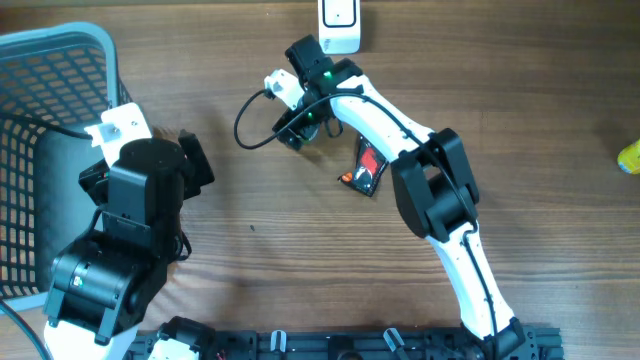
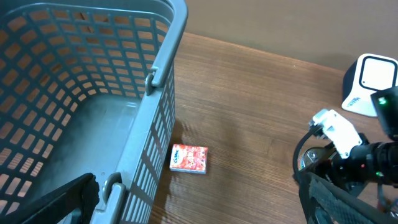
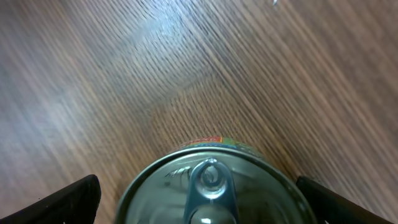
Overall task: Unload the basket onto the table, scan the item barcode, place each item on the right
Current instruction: 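Hold the can's side label in front of the white scanner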
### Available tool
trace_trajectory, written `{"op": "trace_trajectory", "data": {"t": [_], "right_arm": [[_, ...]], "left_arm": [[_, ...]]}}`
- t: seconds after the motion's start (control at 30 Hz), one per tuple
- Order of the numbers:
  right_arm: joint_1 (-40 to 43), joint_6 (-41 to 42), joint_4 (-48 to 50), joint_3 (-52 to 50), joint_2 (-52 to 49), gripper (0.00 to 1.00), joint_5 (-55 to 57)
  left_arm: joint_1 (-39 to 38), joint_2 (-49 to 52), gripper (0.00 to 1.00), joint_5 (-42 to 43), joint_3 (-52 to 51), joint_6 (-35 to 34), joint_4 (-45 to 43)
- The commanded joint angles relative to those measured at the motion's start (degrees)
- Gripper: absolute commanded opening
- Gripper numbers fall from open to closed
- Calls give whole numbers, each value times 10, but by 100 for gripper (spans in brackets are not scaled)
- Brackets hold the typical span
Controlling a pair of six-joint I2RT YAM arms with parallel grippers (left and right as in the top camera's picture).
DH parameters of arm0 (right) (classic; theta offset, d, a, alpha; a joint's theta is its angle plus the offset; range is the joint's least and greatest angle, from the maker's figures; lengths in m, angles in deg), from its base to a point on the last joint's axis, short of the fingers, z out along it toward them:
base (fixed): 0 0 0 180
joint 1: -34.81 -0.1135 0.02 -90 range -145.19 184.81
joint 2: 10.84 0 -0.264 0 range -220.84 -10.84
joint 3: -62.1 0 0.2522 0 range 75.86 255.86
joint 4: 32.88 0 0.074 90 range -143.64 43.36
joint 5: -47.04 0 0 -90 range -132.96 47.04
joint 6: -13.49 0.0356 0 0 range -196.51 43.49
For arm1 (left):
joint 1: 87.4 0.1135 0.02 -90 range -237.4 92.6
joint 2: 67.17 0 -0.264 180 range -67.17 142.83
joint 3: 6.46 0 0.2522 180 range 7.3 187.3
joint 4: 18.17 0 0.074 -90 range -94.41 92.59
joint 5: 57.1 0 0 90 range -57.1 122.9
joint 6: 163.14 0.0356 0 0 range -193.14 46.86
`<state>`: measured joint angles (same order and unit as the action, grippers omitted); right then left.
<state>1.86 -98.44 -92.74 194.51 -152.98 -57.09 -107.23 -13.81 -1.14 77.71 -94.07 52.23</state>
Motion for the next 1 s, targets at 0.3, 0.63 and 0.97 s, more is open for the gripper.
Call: {"op": "trace_trajectory", "data": {"t": [0.3, 0.63, 0.97], "right_arm": [[1, 11, 2, 9, -6, 94, 43], [3, 13, -2, 9, -6, 66, 43], [3, 26, 10, 10, -6, 66, 44]], "left_arm": [[-3, -1, 100, -10, 3, -5, 2], [-3, -1, 100, -10, 3, -5, 2], [-3, -1, 100, -10, 3, -5, 2]]}}
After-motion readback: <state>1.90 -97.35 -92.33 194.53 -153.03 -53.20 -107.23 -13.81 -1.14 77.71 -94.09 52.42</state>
